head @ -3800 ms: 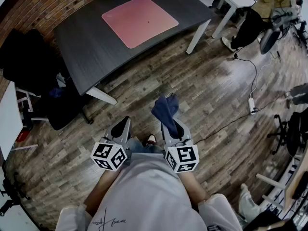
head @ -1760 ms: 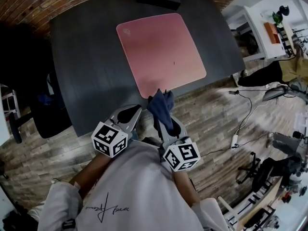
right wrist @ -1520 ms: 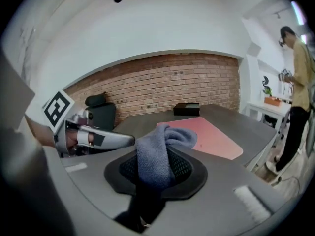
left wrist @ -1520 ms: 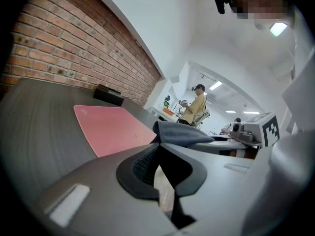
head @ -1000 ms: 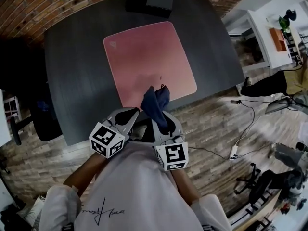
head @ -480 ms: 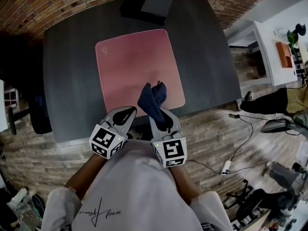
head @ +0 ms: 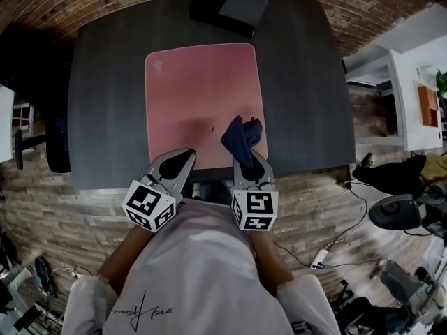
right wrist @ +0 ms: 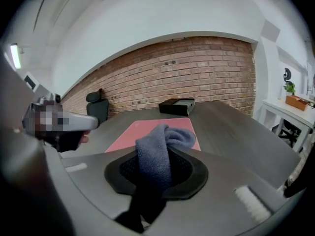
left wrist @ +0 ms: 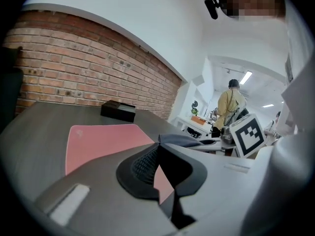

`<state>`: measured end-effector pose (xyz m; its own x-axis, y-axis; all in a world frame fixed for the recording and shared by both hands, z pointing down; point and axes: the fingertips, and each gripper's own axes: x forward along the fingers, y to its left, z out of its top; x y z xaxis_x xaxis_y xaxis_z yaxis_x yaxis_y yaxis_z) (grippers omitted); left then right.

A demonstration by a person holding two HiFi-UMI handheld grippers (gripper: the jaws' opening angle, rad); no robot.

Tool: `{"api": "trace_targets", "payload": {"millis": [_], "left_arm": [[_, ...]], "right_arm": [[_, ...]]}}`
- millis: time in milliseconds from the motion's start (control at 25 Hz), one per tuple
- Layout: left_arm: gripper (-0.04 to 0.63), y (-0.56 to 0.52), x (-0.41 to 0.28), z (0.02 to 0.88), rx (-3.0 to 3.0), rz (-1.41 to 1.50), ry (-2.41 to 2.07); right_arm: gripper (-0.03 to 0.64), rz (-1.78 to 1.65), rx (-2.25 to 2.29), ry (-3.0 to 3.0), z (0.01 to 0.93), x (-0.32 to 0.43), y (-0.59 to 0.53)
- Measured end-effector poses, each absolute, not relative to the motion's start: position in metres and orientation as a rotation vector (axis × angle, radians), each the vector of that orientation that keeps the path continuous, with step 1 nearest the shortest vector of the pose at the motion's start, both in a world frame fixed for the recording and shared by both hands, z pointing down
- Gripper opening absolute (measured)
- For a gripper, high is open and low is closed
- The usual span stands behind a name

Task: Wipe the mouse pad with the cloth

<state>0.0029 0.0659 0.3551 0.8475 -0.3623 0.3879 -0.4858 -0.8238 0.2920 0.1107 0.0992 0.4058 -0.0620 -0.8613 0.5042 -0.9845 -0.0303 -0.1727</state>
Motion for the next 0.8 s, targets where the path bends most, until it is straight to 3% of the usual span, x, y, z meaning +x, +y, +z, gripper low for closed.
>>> {"api": "trace_targets", "payload": {"millis": [800], "left_arm": [[0.014,0.058,-0.035,0.373,2.516,0.432,-0.663]], "right_arm": [[0.077,0.884,1.992,-1.67,0.499,0.155,0.107]]}}
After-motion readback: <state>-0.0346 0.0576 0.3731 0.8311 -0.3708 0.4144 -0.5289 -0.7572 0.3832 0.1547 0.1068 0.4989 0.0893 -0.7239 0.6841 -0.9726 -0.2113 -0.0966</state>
